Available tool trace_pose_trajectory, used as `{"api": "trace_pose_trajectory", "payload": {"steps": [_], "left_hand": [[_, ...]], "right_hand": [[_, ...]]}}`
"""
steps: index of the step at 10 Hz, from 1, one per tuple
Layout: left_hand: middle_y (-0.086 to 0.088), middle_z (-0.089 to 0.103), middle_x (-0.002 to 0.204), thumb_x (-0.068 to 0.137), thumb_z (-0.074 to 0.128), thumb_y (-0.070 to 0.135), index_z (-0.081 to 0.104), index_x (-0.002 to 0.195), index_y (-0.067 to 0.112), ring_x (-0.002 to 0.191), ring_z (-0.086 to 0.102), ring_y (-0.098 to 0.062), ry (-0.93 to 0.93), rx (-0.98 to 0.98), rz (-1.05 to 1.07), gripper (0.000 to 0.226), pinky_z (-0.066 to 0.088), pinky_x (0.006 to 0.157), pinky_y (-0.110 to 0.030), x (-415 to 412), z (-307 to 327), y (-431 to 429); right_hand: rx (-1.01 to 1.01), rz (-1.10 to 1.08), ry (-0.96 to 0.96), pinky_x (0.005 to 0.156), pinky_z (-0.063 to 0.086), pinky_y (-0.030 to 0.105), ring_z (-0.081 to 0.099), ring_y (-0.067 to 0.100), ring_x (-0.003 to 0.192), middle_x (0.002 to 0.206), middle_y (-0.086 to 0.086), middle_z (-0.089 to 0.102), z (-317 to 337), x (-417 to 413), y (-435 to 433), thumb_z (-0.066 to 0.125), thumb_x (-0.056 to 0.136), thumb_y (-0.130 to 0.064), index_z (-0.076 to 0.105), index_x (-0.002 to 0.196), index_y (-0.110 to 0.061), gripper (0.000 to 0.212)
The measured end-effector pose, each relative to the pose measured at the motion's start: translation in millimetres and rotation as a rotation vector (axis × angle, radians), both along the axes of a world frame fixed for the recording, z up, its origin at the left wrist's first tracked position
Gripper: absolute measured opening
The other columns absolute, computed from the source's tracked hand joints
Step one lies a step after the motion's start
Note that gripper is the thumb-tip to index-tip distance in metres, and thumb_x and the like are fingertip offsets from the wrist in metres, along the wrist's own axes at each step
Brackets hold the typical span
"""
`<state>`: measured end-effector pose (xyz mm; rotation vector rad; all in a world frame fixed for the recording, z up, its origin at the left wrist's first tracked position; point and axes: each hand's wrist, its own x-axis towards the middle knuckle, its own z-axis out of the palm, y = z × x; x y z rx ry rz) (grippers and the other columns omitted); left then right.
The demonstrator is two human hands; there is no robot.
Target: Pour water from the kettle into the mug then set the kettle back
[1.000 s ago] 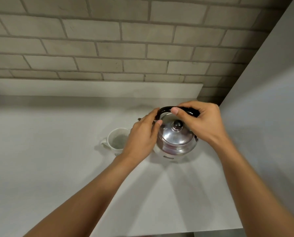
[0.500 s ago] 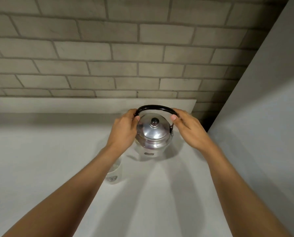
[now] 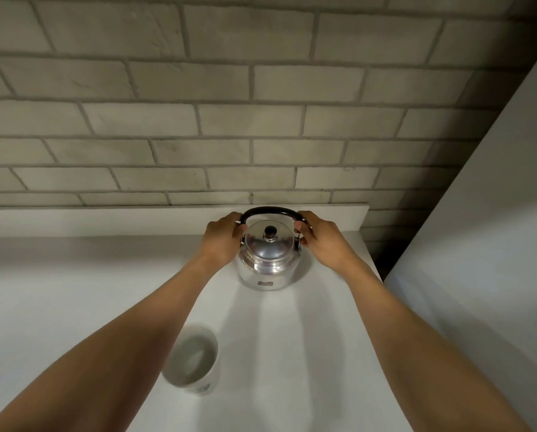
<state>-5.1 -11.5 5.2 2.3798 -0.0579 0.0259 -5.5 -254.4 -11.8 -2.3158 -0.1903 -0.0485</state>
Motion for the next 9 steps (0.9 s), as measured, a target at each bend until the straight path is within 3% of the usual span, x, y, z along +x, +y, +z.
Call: {"api": "trace_pose_trajectory", "payload": {"steps": [2,3,5,6,7,8,9], "left_hand": [[-0.013,0.074,0.118,0.105,0.050,0.014,0.066,0.122,0.009,0.105,0.068,-0.039,0.042,-0.003,0.008,0.023,0.055,0.092,-0.046,28.5,-10.2,2.4],[-0.016,0.073,0.111,0.105,0.051,0.014,0.066,0.120,0.010,0.096,0.071,-0.038,0.055,-0.067,0.025,0.022,0.058,0.089,-0.049,36.9,-15.3,2.3],[-0.018,0.073,0.107,0.104,0.051,0.014,0.066,0.121,0.012,0.098,0.072,-0.040,0.072,-0.154,0.065,0.023,0.058,0.091,-0.050,43.8,-23.0,0.5],[-0.013,0.073,0.118,0.105,0.053,0.021,0.061,0.134,0.018,0.096,0.073,-0.032,0.088,-0.166,0.046,0.030,0.059,0.088,-0.042,41.5,-22.2,3.5],[-0.002,0.070,0.124,0.103,0.056,0.030,0.049,0.148,0.025,0.081,0.066,-0.003,0.079,-0.190,0.037,0.045,0.046,0.065,-0.014,36.3,-20.9,9.2],[0.000,0.070,0.126,0.101,0.059,0.034,0.053,0.144,0.025,0.082,0.066,0.001,0.014,-0.193,0.027,0.044,0.043,0.068,-0.010,24.9,-11.2,10.8],[-0.003,0.068,0.131,0.100,0.063,0.034,0.058,0.139,0.022,0.112,0.068,-0.020,-0.110,-0.191,-0.043,0.042,0.051,0.095,-0.029,14.1,8.4,5.1]], "right_hand": [[0.019,-0.007,0.041,0.093,0.058,0.045,0.070,0.026,0.094,0.109,0.004,0.074,-10.9,24.1,4.4,0.046,0.111,-0.026,0.061,0.134,-0.019,0.028],[0.018,-0.009,0.042,0.093,0.058,0.045,0.070,0.027,0.092,0.110,0.006,0.075,-13.9,34.2,3.2,0.046,0.111,-0.024,0.062,0.135,-0.020,0.029],[0.035,-0.042,0.043,0.098,0.057,0.044,0.072,0.029,0.101,0.118,0.009,0.075,-19.5,45.2,3.2,0.048,0.111,-0.021,0.059,0.144,-0.021,0.035],[0.040,-0.049,0.078,0.101,0.050,0.032,0.067,0.029,0.121,0.137,0.008,0.070,-16.2,40.9,4.3,0.047,0.112,-0.025,0.052,0.153,-0.026,0.042],[0.064,-0.064,0.124,0.102,0.039,0.026,0.057,0.027,0.137,0.156,0.003,0.056,-12.6,33.0,6.5,0.052,0.110,-0.037,0.035,0.164,-0.029,0.057],[0.138,-0.139,0.087,0.103,0.038,0.026,0.057,0.026,0.138,0.165,0.002,0.045,1.0,14.0,7.4,0.056,0.107,-0.042,0.029,0.166,-0.027,0.066],[0.098,-0.209,-0.069,0.105,0.041,0.027,0.056,0.024,0.138,0.166,0.002,0.042,21.0,-5.4,12.7,0.054,0.108,-0.042,0.035,0.164,-0.025,0.061]]}}
